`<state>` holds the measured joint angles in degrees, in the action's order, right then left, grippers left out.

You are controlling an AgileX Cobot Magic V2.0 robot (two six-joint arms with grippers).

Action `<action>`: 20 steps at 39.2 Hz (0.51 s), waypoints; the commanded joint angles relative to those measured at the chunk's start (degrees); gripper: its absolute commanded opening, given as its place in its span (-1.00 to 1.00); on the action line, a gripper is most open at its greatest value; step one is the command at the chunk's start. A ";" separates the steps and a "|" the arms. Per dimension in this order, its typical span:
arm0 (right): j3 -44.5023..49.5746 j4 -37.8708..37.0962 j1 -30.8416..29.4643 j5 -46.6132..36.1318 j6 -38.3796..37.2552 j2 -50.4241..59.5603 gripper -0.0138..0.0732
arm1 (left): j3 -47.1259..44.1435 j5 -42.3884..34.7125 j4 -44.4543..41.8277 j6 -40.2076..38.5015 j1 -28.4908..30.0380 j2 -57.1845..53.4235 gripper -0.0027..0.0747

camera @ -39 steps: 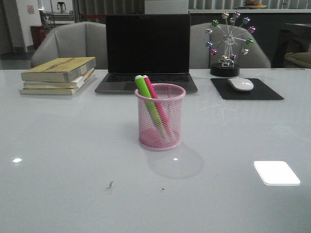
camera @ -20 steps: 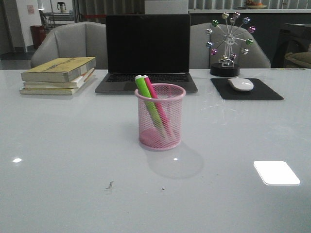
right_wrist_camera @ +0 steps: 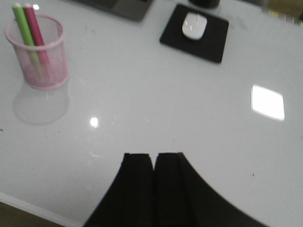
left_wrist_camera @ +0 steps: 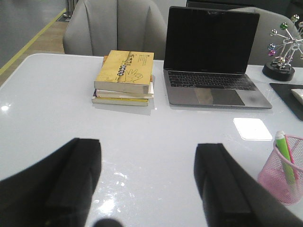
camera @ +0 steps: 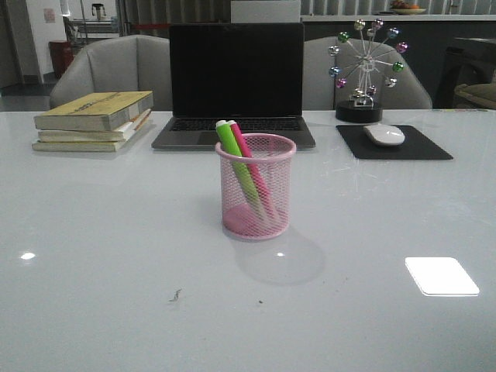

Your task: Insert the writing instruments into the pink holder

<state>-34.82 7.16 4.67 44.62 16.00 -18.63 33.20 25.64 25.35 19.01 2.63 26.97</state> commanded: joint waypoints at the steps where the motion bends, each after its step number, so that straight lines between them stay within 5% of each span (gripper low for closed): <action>1: -1.54 -1.22 2.92 -4.59 0.30 4.45 -0.61 | 1.67 -3.89 1.28 -0.06 0.07 0.22 0.33; 13: -1.47 -1.81 4.61 -5.70 -0.07 8.86 -0.61 | 1.67 -3.89 1.28 -0.06 0.07 0.22 0.33; 20: 3.35 -7.49 4.03 -15.18 -11.36 8.94 -0.61 | 1.67 -3.89 1.28 -0.06 0.07 0.22 0.33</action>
<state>-31.84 3.04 9.16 37.83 9.73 -8.94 33.20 25.64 25.35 19.01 2.63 26.97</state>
